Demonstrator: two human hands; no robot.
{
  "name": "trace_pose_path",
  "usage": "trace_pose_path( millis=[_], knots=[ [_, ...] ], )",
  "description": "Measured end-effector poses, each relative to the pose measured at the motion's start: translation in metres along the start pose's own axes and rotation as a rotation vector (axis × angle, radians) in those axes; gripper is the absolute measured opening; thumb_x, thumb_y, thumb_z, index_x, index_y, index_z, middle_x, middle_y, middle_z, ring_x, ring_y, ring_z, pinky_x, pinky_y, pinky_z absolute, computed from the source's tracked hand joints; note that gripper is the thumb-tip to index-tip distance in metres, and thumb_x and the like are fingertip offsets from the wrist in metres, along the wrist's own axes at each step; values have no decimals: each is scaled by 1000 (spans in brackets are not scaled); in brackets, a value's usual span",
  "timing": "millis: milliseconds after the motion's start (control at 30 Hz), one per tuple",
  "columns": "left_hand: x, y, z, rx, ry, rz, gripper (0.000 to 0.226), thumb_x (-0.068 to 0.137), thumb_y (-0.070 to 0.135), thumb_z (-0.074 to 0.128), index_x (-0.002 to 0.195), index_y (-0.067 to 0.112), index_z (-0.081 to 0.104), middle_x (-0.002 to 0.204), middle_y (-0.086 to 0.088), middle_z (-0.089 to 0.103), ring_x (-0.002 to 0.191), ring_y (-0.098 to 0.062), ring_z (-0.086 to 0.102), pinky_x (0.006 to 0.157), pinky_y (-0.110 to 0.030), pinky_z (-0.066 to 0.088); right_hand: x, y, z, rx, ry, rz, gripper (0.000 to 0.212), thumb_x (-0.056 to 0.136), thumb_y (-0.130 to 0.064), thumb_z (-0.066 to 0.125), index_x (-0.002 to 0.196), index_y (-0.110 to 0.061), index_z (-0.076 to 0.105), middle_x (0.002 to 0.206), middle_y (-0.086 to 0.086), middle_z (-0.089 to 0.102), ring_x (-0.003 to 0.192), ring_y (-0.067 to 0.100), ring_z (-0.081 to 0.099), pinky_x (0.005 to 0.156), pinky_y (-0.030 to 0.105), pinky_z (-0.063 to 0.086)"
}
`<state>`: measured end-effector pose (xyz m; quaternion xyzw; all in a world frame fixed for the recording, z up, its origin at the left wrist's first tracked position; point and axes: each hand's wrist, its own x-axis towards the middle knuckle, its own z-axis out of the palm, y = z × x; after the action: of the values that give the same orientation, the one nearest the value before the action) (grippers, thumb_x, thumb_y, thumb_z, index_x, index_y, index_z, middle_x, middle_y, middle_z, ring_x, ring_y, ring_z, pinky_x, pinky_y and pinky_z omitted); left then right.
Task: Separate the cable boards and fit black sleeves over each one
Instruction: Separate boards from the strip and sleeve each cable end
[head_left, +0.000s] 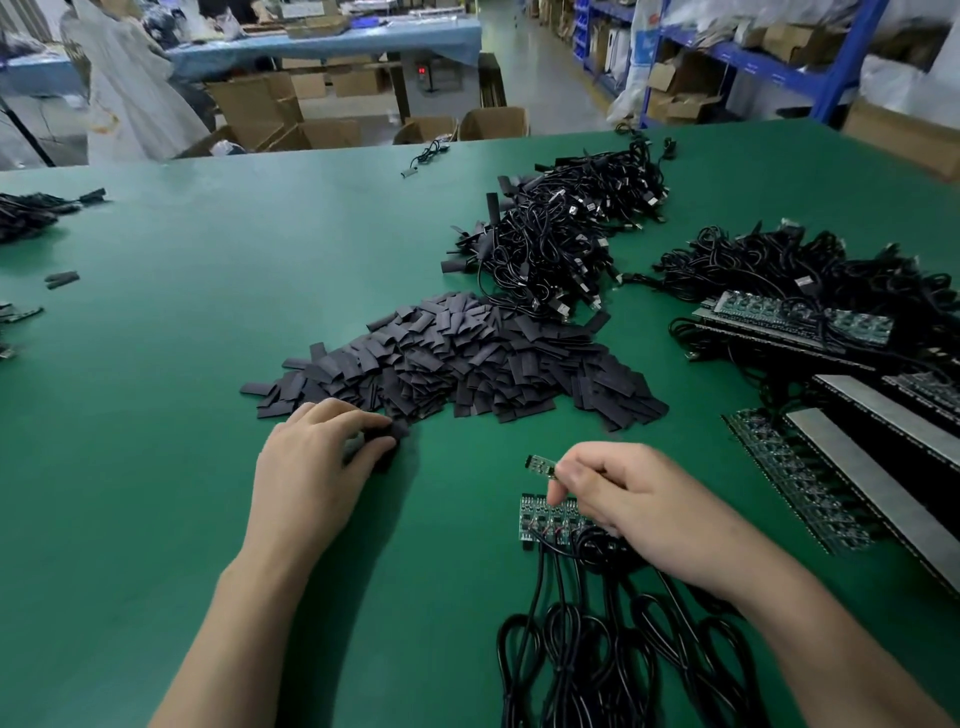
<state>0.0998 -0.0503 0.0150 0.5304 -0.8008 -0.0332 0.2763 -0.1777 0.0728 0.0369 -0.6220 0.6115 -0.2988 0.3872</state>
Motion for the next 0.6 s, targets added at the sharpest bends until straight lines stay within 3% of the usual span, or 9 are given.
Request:
trace_pose_path(
  millis=[133, 267, 533, 600],
  knots=[
    [-5, 19, -1, -153, 58, 124, 11, 84, 32, 84, 94, 31, 81, 87, 19, 68, 74, -7, 64, 71, -36, 55, 1, -1, 6, 63, 18, -5, 30, 108, -41, 45, 87, -35, 67, 62, -11, 41, 61, 16, 39, 65, 40, 37],
    [-11, 37, 2, -341, 40, 253, 17, 87, 38, 73, 98, 28, 82, 91, 20, 69, 80, -3, 67, 72, -27, 54, 0, -5, 9, 75, 49, -26, 34, 97, -56, 43, 86, -35, 67, 64, -3, 39, 60, 17, 37, 63, 38, 34],
    [-18, 53, 10, -505, 21, 383, 15, 85, 21, 82, 100, 17, 81, 97, 12, 71, 85, -4, 69, 77, -22, 56, 1, -4, 11, 64, 97, -49, 35, 102, -48, 51, 74, -31, 64, 58, -5, 34, 54, 15, 32, 58, 37, 28],
    [-19, 55, 10, -512, 20, 400, 15, 85, 20, 83, 100, 17, 81, 97, 12, 70, 86, -3, 69, 78, -20, 55, 1, -5, 12, 65, 104, -50, 36, 95, -56, 49, 73, -31, 63, 57, -5, 34, 54, 15, 32, 57, 36, 28]
  ],
)
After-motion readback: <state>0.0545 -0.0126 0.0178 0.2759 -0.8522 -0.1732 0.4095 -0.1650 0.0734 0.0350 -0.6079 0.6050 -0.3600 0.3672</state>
